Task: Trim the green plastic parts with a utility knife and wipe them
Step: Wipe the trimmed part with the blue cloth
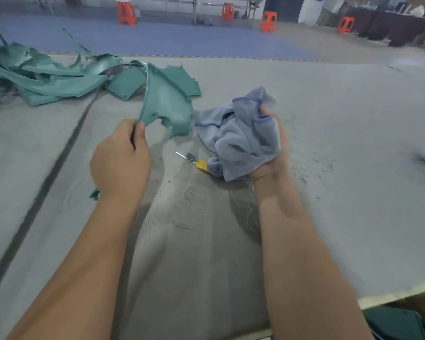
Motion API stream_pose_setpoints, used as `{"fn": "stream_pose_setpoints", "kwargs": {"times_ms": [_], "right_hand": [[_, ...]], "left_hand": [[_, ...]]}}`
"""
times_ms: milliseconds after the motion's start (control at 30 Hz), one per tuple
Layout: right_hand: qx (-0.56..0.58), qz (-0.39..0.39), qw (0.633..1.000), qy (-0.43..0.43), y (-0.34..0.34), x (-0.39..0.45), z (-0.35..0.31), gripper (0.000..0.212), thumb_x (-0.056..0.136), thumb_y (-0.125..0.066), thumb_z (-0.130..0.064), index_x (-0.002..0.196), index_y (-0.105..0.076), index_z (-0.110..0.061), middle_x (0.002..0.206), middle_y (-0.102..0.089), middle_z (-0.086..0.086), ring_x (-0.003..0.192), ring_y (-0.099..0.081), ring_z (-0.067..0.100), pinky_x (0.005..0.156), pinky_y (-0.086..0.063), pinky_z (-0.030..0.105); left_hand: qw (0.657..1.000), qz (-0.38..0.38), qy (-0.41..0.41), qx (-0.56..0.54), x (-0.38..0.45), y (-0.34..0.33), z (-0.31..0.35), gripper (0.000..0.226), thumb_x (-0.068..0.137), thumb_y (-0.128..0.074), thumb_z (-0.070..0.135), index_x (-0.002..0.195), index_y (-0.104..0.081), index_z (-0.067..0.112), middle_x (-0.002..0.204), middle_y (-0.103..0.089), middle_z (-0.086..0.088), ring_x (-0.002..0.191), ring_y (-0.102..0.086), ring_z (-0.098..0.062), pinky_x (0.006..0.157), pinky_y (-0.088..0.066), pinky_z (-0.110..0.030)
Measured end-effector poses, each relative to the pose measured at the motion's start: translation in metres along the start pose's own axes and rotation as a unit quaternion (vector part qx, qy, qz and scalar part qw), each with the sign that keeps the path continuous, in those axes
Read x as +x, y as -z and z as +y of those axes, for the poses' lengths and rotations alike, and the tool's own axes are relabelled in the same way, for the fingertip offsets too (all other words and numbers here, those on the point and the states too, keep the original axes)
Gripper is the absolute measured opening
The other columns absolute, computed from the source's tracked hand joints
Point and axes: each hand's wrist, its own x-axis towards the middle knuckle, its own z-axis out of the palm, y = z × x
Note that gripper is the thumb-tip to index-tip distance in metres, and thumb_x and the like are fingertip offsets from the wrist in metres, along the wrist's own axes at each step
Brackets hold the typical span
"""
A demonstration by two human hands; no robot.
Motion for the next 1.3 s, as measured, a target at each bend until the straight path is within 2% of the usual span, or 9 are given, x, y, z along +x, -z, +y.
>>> {"fn": "stream_pose_setpoints", "kwargs": {"times_ms": [167, 433, 600, 800, 933, 1000, 1133, 1233, 1300], "right_hand": [[0.115, 0.010, 0.993, -0.009, -0.013, 0.011, 0.006, 0.031, 0.090, -0.052, -0.045, 0.086, -0.053, -0.013, 0.089, -0.053, 0.006, 0.088, -0.057, 0.021, 0.096, -0.043, 0.031], [-0.003, 0.037, 0.999, -0.029, 0.001, 0.014, 0.005, 0.029, 0.100, -0.048, -0.030, 0.086, -0.066, -0.012, 0.073, -0.067, 0.002, 0.071, -0.067, 0.015, 0.069, -0.055, 0.030], [-0.016, 0.052, 0.998, 0.044, 0.005, 0.016, -0.006, 0.030, 0.102, -0.044, -0.034, 0.112, -0.049, -0.007, 0.099, -0.059, 0.016, 0.099, -0.057, 0.029, 0.095, -0.048, 0.043], [-0.093, 0.059, 0.988, 0.110, 0.023, 0.007, -0.034, 0.043, 0.100, -0.043, -0.028, 0.107, -0.063, 0.008, 0.105, -0.063, 0.030, 0.093, -0.064, 0.036, 0.088, -0.054, 0.043], [0.108, 0.009, 0.990, 0.092, 0.018, 0.003, -0.040, 0.055, 0.101, -0.025, -0.043, 0.114, -0.064, -0.005, 0.110, -0.069, 0.013, 0.113, -0.062, 0.026, 0.098, -0.048, 0.036], [0.164, -0.022, 0.984, 0.064, 0.017, 0.005, -0.038, 0.050, 0.101, -0.024, -0.032, 0.090, -0.066, -0.006, 0.093, -0.071, 0.013, 0.100, -0.068, 0.025, 0.091, -0.051, 0.032], [-0.261, 0.114, 0.946, 0.154, -0.009, 0.021, -0.014, 0.030, 0.086, -0.035, 0.015, 0.102, -0.060, 0.007, 0.106, -0.064, 0.027, 0.104, -0.064, 0.036, 0.089, -0.054, 0.044], [-0.521, 0.145, 0.815, 0.208, -0.027, 0.026, 0.008, 0.004, 0.087, -0.058, -0.002, 0.090, -0.060, -0.001, 0.080, -0.054, 0.004, 0.080, -0.056, 0.017, 0.071, -0.045, 0.031], [-0.508, 0.154, 0.830, 0.172, -0.040, 0.025, 0.019, 0.008, 0.092, -0.060, -0.018, 0.086, -0.057, -0.013, 0.074, -0.059, -0.006, 0.071, -0.059, 0.005, 0.065, -0.045, 0.018]], "left_hand": [[0.995, 0.003, -0.102, -0.008, -0.003, 0.004, 0.008, 0.027, 0.100, -0.043, 0.031, 0.117, -0.063, 0.026, 0.072, -0.057, 0.002, 0.065, -0.049, -0.023, 0.052, -0.026, -0.029], [0.950, -0.278, -0.123, 0.073, 0.002, -0.004, -0.016, 0.043, 0.087, -0.061, 0.028, 0.126, -0.057, 0.048, 0.101, -0.065, -0.001, 0.107, -0.055, -0.029, 0.089, -0.037, -0.040], [0.960, -0.257, -0.083, 0.080, 0.002, -0.007, -0.013, 0.049, 0.084, -0.038, 0.071, 0.118, -0.057, 0.041, 0.094, -0.070, -0.002, 0.102, -0.060, -0.029, 0.087, -0.037, -0.041], [0.959, -0.220, -0.064, 0.164, 0.009, -0.005, -0.024, 0.041, 0.087, -0.049, 0.064, 0.081, -0.069, 0.029, 0.074, -0.060, 0.006, 0.092, -0.051, -0.024, 0.076, -0.019, -0.038], [0.957, -0.212, -0.095, 0.173, 0.013, -0.001, -0.028, 0.038, 0.082, -0.057, 0.064, 0.080, -0.071, 0.029, 0.077, -0.055, 0.011, 0.097, -0.044, -0.021, 0.078, -0.016, -0.037], [0.960, -0.196, -0.093, 0.176, 0.013, 0.001, -0.032, 0.037, 0.082, -0.058, 0.063, 0.076, -0.070, 0.028, 0.069, -0.051, 0.012, 0.096, -0.045, -0.019, 0.082, -0.019, -0.039], [0.963, -0.142, -0.066, 0.218, 0.014, 0.004, -0.032, 0.037, 0.084, -0.056, 0.062, 0.080, -0.071, 0.028, 0.064, -0.053, 0.008, 0.093, -0.051, -0.021, 0.093, -0.024, -0.043], [0.961, -0.103, -0.036, 0.254, 0.014, 0.005, -0.026, 0.037, 0.083, -0.057, 0.062, 0.087, -0.072, 0.028, 0.068, -0.058, 0.001, 0.091, -0.053, -0.025, 0.088, -0.021, -0.041], [0.960, -0.084, -0.018, 0.265, 0.015, 0.005, -0.026, 0.038, 0.083, -0.058, 0.060, 0.088, -0.074, 0.027, 0.065, -0.056, -0.001, 0.087, -0.050, -0.026, 0.082, -0.017, -0.040]]}}
